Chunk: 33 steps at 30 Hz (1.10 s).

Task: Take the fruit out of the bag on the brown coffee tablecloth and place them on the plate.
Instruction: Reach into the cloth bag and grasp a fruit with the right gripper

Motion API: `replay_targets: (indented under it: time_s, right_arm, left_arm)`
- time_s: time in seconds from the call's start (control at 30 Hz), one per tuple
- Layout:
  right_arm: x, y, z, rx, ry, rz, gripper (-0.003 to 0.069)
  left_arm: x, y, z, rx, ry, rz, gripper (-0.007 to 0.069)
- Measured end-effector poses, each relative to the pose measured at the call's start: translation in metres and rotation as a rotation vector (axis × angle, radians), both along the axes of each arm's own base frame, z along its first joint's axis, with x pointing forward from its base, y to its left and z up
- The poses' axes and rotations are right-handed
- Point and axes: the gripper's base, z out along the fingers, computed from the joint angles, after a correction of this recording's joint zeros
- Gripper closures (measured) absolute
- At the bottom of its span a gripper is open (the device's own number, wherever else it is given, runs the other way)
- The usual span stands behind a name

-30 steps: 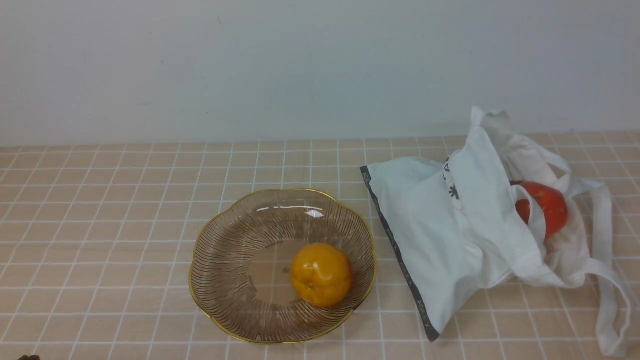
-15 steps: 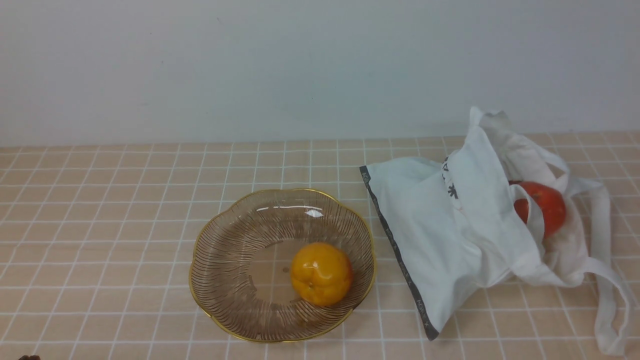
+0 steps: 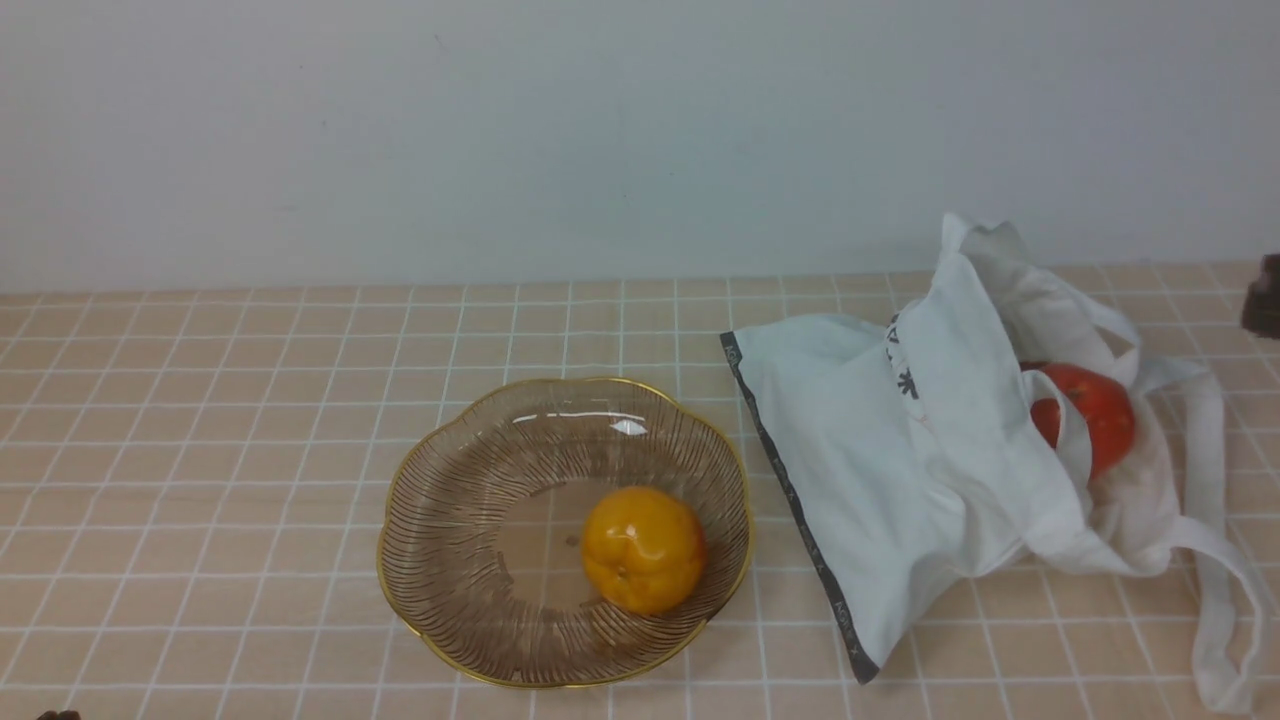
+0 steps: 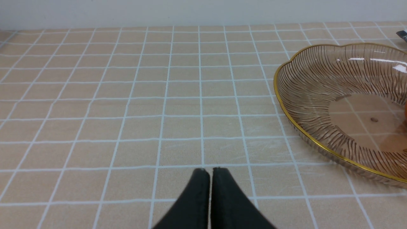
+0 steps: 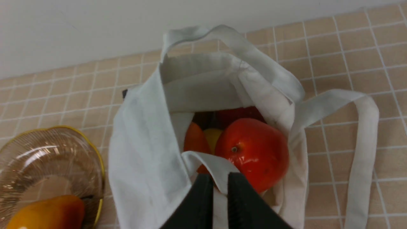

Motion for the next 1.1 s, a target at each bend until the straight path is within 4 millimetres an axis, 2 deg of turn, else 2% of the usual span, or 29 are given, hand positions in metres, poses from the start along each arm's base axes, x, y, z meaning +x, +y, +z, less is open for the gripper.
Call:
replay_targets:
  time_s: [0.07, 0.17, 0.23, 0.27, 0.3, 0.33, 0.37, 0.43, 0.5, 0.7, 0.97, 1.1]
  right_arm:
    - [0.019, 0.001, -0.006, -0.003, 0.034, -0.001, 0.0485]
    - [0.035, 0.001, -0.012, -0.002, 0.064, -0.005, 0.0396]
    - [0.062, 0.003, -0.025, -0.002, 0.116, -0.009, 0.0243]
    - [0.067, 0.003, -0.028, -0.003, 0.126, -0.009, 0.0211]
    - [0.078, 0.003, -0.036, -0.007, 0.15, -0.01, 0.0141]
    - [0.085, 0.003, -0.042, -0.009, 0.169, -0.011, 0.0097]
    - [0.085, 0.003, -0.042, -0.009, 0.169, -0.011, 0.0097]
    - [0.101, 0.003, -0.06, -0.017, 0.223, -0.025, 0.001]
    - [0.11, 0.002, -0.071, -0.036, 0.256, -0.041, -0.0019]
    - [0.12, -0.002, -0.092, -0.043, 0.334, -0.114, -0.0032]
    - [0.118, 0.007, -0.099, -0.024, 0.394, -0.089, -0.0032]
    - [0.121, 0.007, -0.11, -0.026, 0.435, -0.088, -0.0032]
  left_arm:
    - [0.0, 0.0, 0.0, 0.0, 0.0, 0.0, 0.0632]
    - [0.0, 0.0, 0.0, 0.0, 0.0, 0.0, 0.0632]
    - [0.0, 0.0, 0.0, 0.0, 0.0, 0.0, 0.0632]
    - [0.0, 0.0, 0.0, 0.0, 0.0, 0.0, 0.0632]
    - [0.0, 0.0, 0.0, 0.0, 0.0, 0.0, 0.0632]
    - [0.0, 0.0, 0.0, 0.0, 0.0, 0.0, 0.0632]
    - [0.0, 0.0, 0.0, 0.0, 0.0, 0.0, 0.0632]
    - [0.0, 0.0, 0.0, 0.0, 0.0, 0.0, 0.0632]
    - [0.0, 0.0, 0.0, 0.0, 0.0, 0.0, 0.0632]
    - [0.0, 0.0, 0.0, 0.0, 0.0, 0.0, 0.0632]
    - [0.0, 0.0, 0.0, 0.0, 0.0, 0.0, 0.0632]
    - [0.0, 0.0, 0.0, 0.0, 0.0, 0.0, 0.0632]
